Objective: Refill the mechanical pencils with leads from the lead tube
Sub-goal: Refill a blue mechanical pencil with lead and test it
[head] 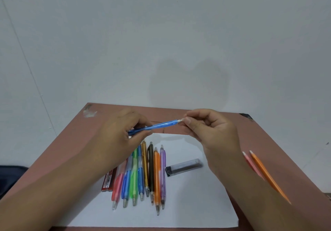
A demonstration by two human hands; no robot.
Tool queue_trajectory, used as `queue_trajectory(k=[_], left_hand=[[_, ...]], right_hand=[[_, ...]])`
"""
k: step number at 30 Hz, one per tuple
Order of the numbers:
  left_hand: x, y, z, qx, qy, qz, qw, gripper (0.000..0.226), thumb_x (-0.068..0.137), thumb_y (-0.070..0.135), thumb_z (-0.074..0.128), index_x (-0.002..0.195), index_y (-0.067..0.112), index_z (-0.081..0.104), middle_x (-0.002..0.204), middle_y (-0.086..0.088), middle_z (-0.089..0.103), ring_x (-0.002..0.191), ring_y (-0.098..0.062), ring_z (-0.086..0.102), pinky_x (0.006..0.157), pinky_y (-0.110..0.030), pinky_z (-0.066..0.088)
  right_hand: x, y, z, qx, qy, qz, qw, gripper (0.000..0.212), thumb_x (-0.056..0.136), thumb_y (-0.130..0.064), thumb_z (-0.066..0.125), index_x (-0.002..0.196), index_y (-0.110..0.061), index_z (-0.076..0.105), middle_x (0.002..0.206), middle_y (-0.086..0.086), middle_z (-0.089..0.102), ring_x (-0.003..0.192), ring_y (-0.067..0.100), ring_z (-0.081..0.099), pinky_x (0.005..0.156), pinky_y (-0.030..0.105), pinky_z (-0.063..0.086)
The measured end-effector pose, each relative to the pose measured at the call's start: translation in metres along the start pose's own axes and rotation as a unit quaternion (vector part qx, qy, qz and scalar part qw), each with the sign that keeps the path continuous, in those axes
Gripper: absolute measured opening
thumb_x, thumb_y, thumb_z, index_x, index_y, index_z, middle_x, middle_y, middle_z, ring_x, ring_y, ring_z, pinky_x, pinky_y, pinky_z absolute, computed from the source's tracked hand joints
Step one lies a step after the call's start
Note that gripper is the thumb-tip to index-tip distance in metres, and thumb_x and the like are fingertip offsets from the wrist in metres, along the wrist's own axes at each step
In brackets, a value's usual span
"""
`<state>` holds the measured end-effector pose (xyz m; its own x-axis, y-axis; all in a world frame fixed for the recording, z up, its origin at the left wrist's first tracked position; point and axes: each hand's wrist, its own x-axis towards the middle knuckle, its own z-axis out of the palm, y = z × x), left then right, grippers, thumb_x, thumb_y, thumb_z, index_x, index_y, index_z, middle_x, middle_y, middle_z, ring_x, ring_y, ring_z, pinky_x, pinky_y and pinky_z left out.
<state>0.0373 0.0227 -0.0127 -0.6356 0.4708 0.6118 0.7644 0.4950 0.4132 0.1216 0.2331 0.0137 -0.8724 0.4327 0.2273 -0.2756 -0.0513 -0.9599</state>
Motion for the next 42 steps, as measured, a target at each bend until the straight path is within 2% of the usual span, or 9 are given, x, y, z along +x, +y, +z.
queue_trajectory(k=[10,17,22,26,28,30,33,36,42], left_hand=[[0.0,0.003,-0.001,0.005,0.004,0.016,1.0,0.018,0.085,0.032,0.073,0.096,0.04,0.061,0.088,0.019,0.06,0.082,-0.004,0.059,0.064,-0.015,0.048],[-0.001,0.012,-0.006,-0.009,0.005,0.013,1.0,0.013,0.084,0.042,0.066,0.096,0.043,0.06,0.088,0.022,0.06,0.083,-0.005,0.06,0.063,-0.016,0.05],[-0.003,0.028,0.0,-0.092,0.015,-0.044,0.995,0.014,0.081,0.033,0.076,0.089,0.04,0.066,0.082,0.017,0.061,0.083,-0.007,0.062,0.066,-0.024,0.055],[-0.005,0.041,0.007,-0.151,-0.018,-0.099,0.983,0.018,0.078,0.033,0.081,0.091,0.037,0.069,0.088,0.013,0.064,0.08,-0.013,0.064,0.064,-0.031,0.058],[-0.005,0.052,0.003,-0.273,-0.058,-0.148,0.949,0.023,0.075,0.037,0.079,0.096,0.034,0.071,0.085,0.003,0.068,0.076,-0.015,0.067,0.063,-0.028,0.058],[-0.005,0.06,0.0,-0.415,-0.09,-0.224,0.877,0.031,0.077,0.037,0.075,0.105,0.025,0.073,0.09,-0.008,0.071,0.078,-0.023,0.07,0.061,-0.029,0.059],[-0.004,0.059,0.0,-0.538,-0.133,-0.305,0.774,0.05,0.079,0.055,0.067,0.11,0.017,0.075,0.106,-0.015,0.071,0.088,-0.03,0.07,0.066,-0.032,0.058],[-0.005,0.058,0.004,-0.602,-0.201,-0.343,0.692,0.069,0.078,0.066,0.054,0.114,0.01,0.074,0.119,-0.019,0.069,0.095,-0.033,0.068,0.071,-0.036,0.059],[-0.008,0.062,0.008,-0.642,-0.256,-0.326,0.644,0.083,0.081,0.074,0.041,0.118,0.007,0.072,0.126,-0.019,0.067,0.1,-0.034,0.067,0.076,-0.038,0.058]], right_hand=[[0.0,-0.001,0.0,0.071,-0.012,0.032,0.997,0.013,0.084,0.011,0.068,0.095,0.004,0.07,0.087,0.018,0.075,0.082,0.03,0.076,0.072,0.027,0.061],[0.002,0.004,0.0,0.124,-0.063,0.083,0.987,0.027,0.07,-0.005,0.073,0.096,0.001,0.072,0.092,0.018,0.075,0.084,0.028,0.076,0.074,0.026,0.06],[-0.002,0.008,0.004,0.118,-0.141,0.125,0.975,0.036,0.095,-0.03,0.056,0.112,-0.002,0.071,0.112,0.019,0.073,0.105,0.029,0.072,0.089,0.038,0.059],[-0.004,0.007,0.01,0.147,-0.154,0.143,0.967,0.039,0.104,-0.036,0.043,0.105,-0.006,0.066,0.114,0.019,0.072,0.111,0.033,0.069,0.098,0.051,0.054],[-0.001,0.003,0.012,0.22,-0.125,0.14,0.957,0.035,0.101,-0.039,0.045,0.1,-0.007,0.061,0.104,0.02,0.073,0.105,0.034,0.071,0.094,0.048,0.057],[0.003,-0.002,0.01,0.306,-0.085,0.129,0.939,0.031,0.098,-0.042,0.048,0.095,-0.013,0.057,0.083,0.012,0.069,0.084,0.026,0.074,0.081,0.042,0.061],[0.013,-0.006,-0.002,0.426,-0.058,0.134,0.893,0.036,0.102,-0.048,0.044,0.088,-0.017,0.053,0.067,-0.001,0.046,0.052,0.011,0.049,0.061,0.03,0.055],[0.017,-0.006,-0.016,0.46,-0.073,0.136,0.874,0.048,0.102,-0.054,0.036,0.075,-0.017,0.048,0.066,-0.003,0.036,0.05,0.011,0.032,0.052,0.025,0.038],[0.017,-0.01,-0.023,0.474,-0.061,0.11,0.872,0.047,0.098,-0.047,0.032,0.063,-0.017,0.038,0.06,-0.002,0.032,0.045,0.013,0.028,0.05,0.026,0.03]])
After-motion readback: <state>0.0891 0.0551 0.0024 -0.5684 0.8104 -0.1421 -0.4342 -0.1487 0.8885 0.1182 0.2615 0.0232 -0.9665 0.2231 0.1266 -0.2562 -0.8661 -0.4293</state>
